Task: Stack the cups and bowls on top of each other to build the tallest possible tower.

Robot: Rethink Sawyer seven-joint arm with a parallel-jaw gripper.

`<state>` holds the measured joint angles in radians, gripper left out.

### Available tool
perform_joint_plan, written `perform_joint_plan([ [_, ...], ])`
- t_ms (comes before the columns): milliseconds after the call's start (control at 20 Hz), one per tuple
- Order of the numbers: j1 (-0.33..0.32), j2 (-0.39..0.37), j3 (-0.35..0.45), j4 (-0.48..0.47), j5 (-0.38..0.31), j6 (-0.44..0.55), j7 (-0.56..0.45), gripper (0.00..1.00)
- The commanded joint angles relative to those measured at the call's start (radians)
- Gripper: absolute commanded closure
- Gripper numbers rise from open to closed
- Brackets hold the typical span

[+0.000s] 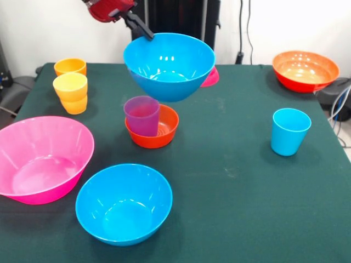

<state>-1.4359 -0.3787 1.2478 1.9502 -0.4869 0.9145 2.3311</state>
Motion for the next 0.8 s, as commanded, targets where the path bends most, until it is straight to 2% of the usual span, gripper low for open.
perform_joint_plan([
  [50,0.042,0.057,-0.049,-0.078,-0.034,0.093,-0.355,1.0],
  [600,0.06,0.099,-0.087,-0.115,-0.061,0.057,-0.399,1.0],
  [800,0.061,0.08,-0.092,-0.128,-0.061,0.066,-0.405,1.0],
])
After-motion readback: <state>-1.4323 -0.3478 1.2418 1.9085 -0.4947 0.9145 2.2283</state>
